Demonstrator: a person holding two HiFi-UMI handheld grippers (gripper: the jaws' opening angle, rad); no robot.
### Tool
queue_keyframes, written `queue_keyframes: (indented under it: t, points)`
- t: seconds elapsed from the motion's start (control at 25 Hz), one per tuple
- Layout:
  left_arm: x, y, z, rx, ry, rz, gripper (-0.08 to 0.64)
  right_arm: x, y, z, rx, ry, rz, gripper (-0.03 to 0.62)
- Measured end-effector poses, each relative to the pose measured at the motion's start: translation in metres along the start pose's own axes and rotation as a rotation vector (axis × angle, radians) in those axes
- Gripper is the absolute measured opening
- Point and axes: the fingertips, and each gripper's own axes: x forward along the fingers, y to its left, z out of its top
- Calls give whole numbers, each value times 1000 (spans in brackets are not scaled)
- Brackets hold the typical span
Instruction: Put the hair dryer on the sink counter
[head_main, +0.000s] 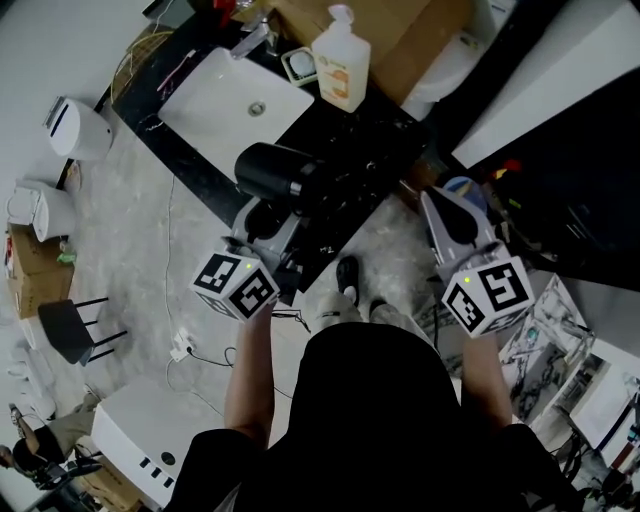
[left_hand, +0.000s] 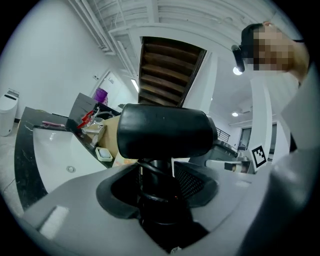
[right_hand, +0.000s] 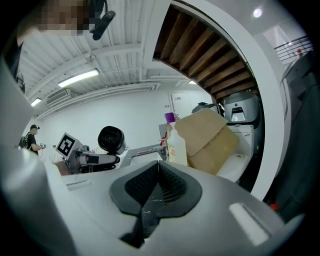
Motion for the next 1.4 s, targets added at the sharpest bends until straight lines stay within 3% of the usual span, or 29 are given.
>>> queue_keyframes:
  t: [0.64,1.4]
  points:
    - [58,40,-39,50,214,-101,209,32,-7,-12,13,51,-100,9]
    - [95,67,-113,317,573,-128,210,32,-8,-51,72,136,-149,9]
